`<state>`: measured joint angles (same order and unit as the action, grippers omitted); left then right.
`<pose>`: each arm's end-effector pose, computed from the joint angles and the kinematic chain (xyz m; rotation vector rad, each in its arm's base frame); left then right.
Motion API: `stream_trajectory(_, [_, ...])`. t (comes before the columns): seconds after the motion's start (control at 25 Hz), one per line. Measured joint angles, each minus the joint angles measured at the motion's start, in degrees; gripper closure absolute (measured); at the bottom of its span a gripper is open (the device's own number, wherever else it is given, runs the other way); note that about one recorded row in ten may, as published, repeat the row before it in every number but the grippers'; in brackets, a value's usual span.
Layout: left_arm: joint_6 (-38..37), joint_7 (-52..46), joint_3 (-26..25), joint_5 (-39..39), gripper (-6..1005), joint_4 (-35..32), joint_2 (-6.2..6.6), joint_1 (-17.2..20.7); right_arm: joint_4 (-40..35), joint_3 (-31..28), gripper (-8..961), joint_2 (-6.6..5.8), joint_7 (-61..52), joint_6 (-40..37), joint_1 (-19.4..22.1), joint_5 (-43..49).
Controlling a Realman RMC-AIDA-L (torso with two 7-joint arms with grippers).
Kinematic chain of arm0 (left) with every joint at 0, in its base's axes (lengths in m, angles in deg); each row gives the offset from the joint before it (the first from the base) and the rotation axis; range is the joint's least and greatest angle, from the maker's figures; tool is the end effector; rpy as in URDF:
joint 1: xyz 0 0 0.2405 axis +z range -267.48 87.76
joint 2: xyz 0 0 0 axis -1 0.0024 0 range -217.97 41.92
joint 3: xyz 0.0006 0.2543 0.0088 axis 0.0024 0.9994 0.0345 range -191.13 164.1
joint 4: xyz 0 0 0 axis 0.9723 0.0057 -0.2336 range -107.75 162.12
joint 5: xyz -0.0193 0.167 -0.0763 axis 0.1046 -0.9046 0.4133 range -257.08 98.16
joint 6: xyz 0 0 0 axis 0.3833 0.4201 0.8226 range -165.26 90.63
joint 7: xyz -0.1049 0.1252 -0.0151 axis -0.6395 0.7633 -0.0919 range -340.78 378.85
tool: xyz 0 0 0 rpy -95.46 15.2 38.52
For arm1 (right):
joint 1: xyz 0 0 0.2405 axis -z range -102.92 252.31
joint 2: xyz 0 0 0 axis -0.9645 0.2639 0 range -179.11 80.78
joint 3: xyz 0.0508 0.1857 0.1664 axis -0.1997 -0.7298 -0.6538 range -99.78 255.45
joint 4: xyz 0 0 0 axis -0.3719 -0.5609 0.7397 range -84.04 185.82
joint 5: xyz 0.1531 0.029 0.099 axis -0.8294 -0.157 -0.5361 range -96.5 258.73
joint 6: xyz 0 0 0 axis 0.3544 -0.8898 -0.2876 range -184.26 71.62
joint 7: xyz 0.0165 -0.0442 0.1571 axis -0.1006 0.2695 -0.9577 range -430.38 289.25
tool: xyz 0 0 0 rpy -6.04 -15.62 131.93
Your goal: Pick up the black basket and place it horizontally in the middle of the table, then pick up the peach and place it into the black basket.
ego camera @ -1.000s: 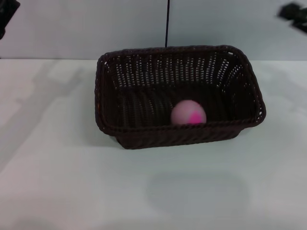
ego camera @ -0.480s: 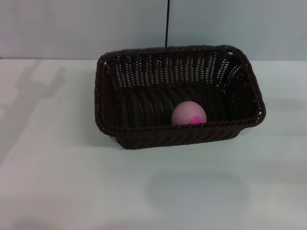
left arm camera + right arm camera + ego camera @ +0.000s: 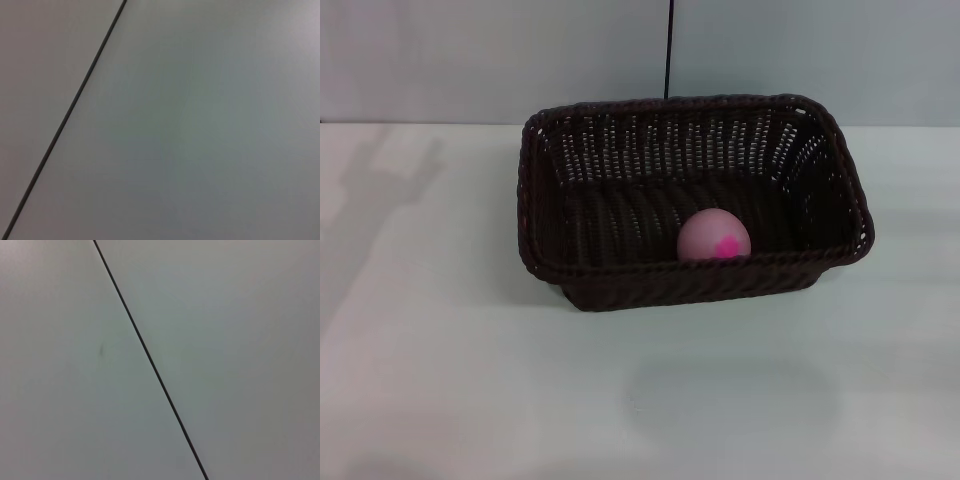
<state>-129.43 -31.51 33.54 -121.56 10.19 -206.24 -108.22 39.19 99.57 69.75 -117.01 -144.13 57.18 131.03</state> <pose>-0.2788 0.3014 0.0865 -1.5514 -0.4863 -1.3665 0.3391 0.2844 0.1123 -1.2031 0.5973 1.1925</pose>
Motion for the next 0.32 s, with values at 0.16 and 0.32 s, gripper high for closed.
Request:
stream_trajectory(0.16, [0.0,0.01,-0.03,0.0,152,0.0,0.0,0.06,0.04,-0.03,468,0.0,0.05,0.0,0.01,-0.03])
stream_trajectory(0.32, [0.0,0.01,-0.04,0.0,152,0.0,0.0,0.08,0.27,-0.08,468,0.0,0.06,0.0,0.02,-0.06])
